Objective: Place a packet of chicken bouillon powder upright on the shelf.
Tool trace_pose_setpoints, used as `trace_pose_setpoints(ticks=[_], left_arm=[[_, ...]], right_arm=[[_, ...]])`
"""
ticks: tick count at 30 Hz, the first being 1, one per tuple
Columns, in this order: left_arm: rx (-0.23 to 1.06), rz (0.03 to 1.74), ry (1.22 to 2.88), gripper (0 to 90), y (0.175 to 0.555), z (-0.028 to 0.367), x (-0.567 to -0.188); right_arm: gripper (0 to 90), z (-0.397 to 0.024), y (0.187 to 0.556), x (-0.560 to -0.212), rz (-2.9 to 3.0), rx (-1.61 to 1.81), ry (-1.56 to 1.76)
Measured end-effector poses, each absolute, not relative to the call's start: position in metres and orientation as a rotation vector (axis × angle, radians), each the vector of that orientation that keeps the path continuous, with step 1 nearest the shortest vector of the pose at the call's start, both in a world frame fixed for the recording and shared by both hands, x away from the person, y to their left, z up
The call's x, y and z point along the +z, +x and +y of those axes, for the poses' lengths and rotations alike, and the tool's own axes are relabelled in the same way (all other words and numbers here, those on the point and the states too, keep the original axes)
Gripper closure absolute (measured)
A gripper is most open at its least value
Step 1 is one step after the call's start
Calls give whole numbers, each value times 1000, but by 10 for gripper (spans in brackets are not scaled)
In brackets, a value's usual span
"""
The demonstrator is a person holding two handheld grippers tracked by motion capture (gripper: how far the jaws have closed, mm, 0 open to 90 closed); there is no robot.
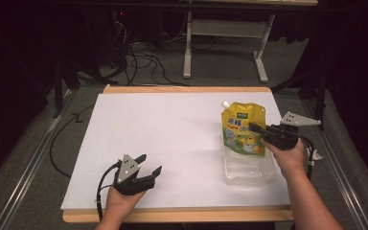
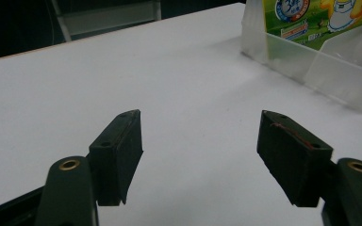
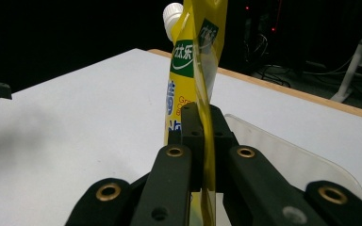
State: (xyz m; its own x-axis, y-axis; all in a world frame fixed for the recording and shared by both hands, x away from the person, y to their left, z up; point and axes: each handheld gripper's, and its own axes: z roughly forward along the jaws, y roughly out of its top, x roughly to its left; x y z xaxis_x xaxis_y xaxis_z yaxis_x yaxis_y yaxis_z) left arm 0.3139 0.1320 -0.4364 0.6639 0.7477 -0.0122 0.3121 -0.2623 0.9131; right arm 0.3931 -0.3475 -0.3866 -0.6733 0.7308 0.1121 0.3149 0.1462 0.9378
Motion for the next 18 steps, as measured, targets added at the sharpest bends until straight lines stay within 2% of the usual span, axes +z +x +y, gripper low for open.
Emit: trace_pose_setpoints(ticks=[18], left_arm=[[524, 830, 1850, 323, 313, 130, -437]], right_arm=[[884, -355, 379, -399, 2058, 1479, 1056]])
